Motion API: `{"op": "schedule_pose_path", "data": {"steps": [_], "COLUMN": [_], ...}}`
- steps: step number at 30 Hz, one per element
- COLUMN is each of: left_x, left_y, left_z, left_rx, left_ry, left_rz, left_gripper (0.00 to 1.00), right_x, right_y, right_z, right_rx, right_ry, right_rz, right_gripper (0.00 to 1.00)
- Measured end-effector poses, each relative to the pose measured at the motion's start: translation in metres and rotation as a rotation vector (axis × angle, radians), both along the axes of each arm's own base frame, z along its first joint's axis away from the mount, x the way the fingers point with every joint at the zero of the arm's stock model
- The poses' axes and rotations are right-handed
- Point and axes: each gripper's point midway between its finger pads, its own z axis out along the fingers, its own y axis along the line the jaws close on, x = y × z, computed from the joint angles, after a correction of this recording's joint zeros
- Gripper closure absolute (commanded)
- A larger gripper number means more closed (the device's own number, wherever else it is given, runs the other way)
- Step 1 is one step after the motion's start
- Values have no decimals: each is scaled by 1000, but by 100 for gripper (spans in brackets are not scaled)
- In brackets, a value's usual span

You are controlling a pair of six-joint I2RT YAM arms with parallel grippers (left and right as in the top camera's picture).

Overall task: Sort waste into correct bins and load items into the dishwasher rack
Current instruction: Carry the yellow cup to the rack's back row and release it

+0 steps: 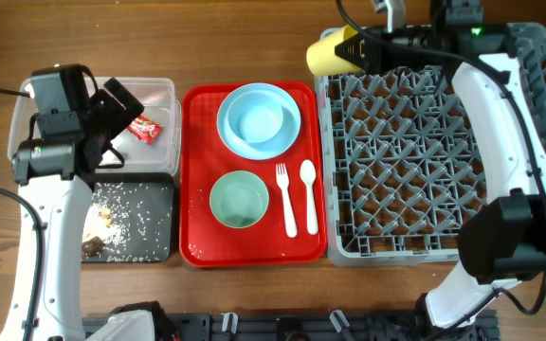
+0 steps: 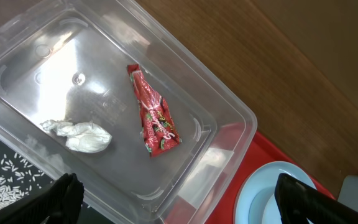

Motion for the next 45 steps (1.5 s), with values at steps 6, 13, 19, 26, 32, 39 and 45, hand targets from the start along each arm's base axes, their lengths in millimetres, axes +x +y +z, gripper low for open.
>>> {"op": "schedule_pose_path", "data": {"steps": [6,13,19,26,32,39,45], "left_x": [0,0,0,0,0,0,0], "left_y": [0,0,0,0,0,0,0], "left_z": [0,0,0,0,0,0,0], "left_rx": [0,0,0,0,0,0,0], "left_ry": [0,0,0,0,0,0,0], "left_rz": [-1,0,0,0,0,-1,0], "left_gripper": [0,0,0,0,0,0,0], "right_x": [1,3,7,8,10,10,7], "right_y": [-1,-15,-22,-25,-29,-39,-43], "right_z": [-37,-61,-66,-69,-72,-83,-89], "right_rx": [3,-31,-72,-94,-120,-184,-212], "right_ry": [21,46,43,47,47,73,96], "right_rz": [-12,-58,-90,-105,-124,-164,-177], "right_gripper": [96,96,96,95,95,95,95]}}
